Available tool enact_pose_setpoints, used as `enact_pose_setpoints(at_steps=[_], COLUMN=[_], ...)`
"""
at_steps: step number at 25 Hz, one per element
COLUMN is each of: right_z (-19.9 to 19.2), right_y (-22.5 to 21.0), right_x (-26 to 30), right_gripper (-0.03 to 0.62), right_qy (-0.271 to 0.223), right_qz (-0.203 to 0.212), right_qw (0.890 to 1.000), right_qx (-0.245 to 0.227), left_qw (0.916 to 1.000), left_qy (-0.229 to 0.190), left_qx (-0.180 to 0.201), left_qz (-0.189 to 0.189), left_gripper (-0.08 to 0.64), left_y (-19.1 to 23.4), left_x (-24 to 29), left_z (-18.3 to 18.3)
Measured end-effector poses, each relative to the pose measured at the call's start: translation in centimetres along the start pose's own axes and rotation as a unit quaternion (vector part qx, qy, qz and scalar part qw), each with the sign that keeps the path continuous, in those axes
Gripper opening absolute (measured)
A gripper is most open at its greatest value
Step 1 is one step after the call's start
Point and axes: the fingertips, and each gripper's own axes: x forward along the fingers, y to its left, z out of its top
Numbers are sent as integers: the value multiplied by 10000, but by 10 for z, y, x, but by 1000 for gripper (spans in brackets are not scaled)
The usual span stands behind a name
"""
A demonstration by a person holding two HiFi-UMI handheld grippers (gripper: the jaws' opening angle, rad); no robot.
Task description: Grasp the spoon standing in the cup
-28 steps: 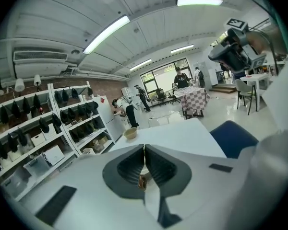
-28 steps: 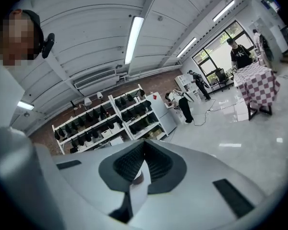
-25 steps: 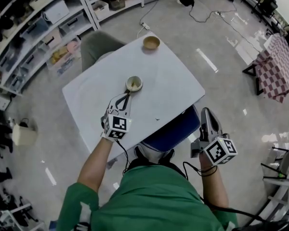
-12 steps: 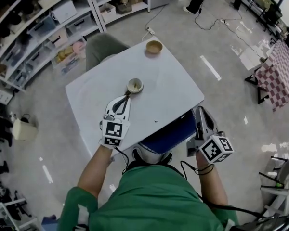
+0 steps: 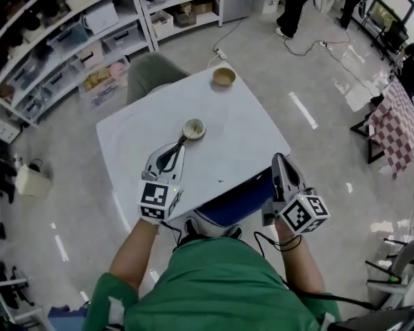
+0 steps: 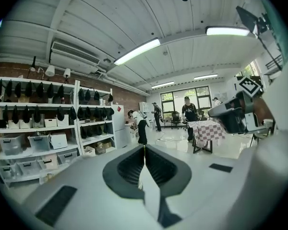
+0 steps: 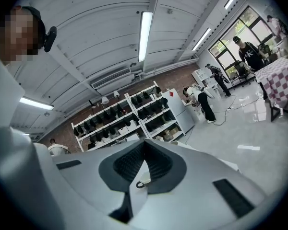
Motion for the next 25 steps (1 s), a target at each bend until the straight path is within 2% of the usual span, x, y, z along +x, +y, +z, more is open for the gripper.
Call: enact_pose_setpoints(at_steps=[5,12,16,22,25], right_z=[4,18,27,26,30], right_y=[10,11,16,30,36], right_x=[8,13,7,-1,2], right_gripper=[23,23,23,23,23], right_qy=[57,42,-76,-254,-337], right_qz=[149,522,666,927,956], right_qw=[9998,9949,9894,9790,9734], right_qx=[-143,-867,-1289,-1796,-2056], left_qw=[9990,9899,9868,9849,9809], left_qy=[-179,-471,-544,-630,-605], left_qx=[-416,-1334,-1523,-1613,-1841], left_qz=[64,98,35,-86,-165], left_gripper=[25,25,25,25,25], left_y=[9,0,-10,-20,-14], left_x=[-10,-13,-18,-26,-20], left_z=[12,28,38,49,47])
